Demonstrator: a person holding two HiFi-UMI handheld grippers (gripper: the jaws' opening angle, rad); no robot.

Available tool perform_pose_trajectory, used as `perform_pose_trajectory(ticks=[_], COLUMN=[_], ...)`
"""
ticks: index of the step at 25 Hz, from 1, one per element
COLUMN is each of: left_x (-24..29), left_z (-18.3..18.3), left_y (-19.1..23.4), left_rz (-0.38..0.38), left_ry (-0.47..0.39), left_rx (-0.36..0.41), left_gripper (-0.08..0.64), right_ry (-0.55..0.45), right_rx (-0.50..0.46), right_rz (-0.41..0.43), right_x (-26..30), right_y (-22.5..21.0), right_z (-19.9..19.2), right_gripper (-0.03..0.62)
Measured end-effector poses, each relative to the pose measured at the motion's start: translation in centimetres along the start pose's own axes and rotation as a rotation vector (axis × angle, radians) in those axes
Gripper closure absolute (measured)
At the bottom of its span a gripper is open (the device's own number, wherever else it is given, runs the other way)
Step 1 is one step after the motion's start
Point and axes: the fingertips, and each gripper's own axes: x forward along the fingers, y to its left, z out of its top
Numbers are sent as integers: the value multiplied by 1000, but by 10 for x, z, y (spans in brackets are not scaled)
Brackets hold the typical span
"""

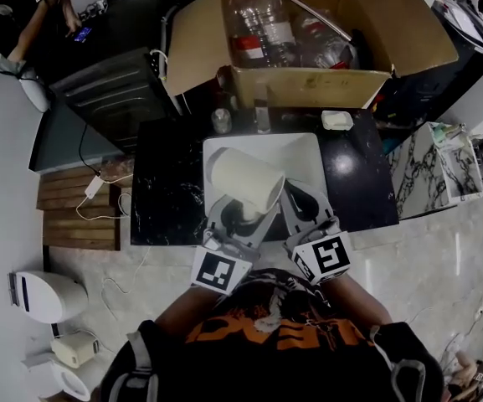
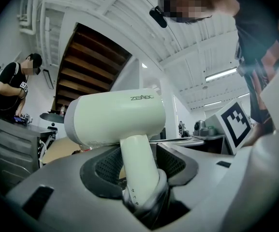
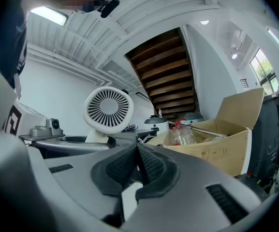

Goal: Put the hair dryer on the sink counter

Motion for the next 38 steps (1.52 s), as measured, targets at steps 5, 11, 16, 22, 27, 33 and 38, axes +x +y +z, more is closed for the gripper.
perform_pose_trajectory(ticks=[5,11,16,22,27,33,38], left_x=[2,0,-3,-9,-15,-25,-32], left_z=[-2,-8,-13,-15,-19,-24,-31], left_y=[48,90,108,116,126,136,149], left_rz=[2,21,38,51,82,109,140], left_ry=[-1,7,12,10,25,55,73], left_rx=[-5,-17,-29,-33,-33,-32,-22], left_gripper=[330,330,330,331,331,331,330], right_ry=[5,18,29,46,51,67,84], right_rx=[-1,-8,-5,-5,-15,-9,-10], right_rz=[3,21,36,55,78,100,137], right_x=[48,88,103,112,115,124,135], right_y=[8,19,26,32,37,44,56], right_z=[-2,-10,-15,-20,-22,-29,-42], right_gripper=[578,578,578,578,578,578,578])
